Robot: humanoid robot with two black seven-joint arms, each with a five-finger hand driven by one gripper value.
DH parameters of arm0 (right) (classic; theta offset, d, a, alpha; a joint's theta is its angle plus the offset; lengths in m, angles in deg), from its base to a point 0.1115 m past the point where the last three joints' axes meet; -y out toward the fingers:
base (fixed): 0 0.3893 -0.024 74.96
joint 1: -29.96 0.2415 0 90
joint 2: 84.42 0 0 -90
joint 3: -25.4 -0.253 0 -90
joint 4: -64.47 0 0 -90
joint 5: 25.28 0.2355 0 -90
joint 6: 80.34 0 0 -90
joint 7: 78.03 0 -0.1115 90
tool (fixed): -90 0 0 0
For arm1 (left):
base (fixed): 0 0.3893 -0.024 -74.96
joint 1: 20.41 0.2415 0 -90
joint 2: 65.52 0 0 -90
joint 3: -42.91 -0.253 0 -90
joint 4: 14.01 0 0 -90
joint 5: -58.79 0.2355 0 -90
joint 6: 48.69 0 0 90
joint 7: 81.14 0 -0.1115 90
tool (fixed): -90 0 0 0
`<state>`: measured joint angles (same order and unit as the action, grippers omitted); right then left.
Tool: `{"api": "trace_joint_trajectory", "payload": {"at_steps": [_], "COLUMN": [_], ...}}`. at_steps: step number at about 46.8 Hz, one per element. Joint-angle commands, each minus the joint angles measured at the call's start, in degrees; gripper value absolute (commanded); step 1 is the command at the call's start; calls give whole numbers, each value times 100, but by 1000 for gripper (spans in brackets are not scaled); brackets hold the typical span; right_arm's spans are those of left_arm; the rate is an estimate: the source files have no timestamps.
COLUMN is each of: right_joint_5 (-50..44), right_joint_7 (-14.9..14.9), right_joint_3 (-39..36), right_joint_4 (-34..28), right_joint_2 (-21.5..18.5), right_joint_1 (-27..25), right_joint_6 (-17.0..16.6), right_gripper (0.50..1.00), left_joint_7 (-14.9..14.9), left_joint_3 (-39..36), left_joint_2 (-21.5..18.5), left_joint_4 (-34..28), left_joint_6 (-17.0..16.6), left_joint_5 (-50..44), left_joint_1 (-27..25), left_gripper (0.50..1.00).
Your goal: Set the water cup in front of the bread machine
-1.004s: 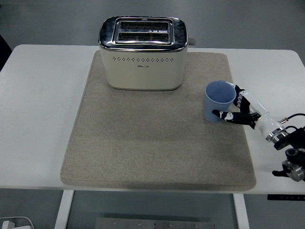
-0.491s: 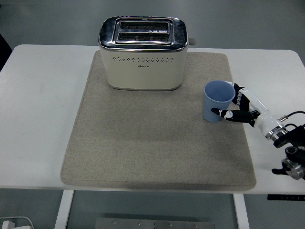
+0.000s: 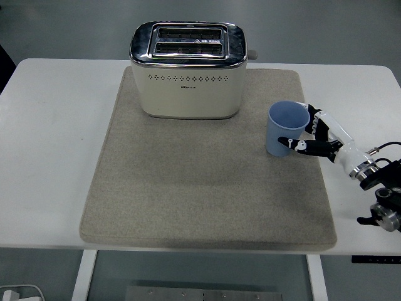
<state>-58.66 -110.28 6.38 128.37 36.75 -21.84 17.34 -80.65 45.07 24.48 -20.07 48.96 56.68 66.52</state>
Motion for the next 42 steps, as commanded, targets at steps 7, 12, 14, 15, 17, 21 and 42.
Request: {"api": "trace_joint_trajectory", "payload": {"at_steps": [7, 12, 14, 15, 17, 21, 42], "right_joint_5": [8, 17, 17, 17, 17, 17, -10], "right_joint_7": [-9, -9, -9, -9, -17, -26, -26], "right_joint_3": [-23, -41, -58, -67, -85, -93, -6], "right_joint_4": [70, 140, 149, 158, 158, 158, 149], "right_joint_2": [2, -6, -6, -15, -50, -217, -1140], "right_joint_1": [29, 38, 38, 38, 47, 152, 539], "right_joint_6": [-29, -47, -38, -38, -38, -12, 261], "right_gripper": [500, 500, 500, 500, 500, 500, 500], "left_joint_7": [-5, 4, 4, 4, -5, -5, 4], "left_joint_3": [4, 4, 4, 4, -5, 4, 4], "left_joint_2": [0, 0, 0, 0, 0, 0, 0], "left_joint_4": [0, 0, 0, 0, 0, 0, 0], "left_joint_6": [0, 0, 0, 0, 0, 0, 0], "left_joint_5": [0, 0, 0, 0, 0, 0, 0], "left_joint_1": [-1, 8, -1, 8, -1, 8, -1], "left_gripper": [1000, 1000, 1000, 1000, 1000, 1000, 1000]}}
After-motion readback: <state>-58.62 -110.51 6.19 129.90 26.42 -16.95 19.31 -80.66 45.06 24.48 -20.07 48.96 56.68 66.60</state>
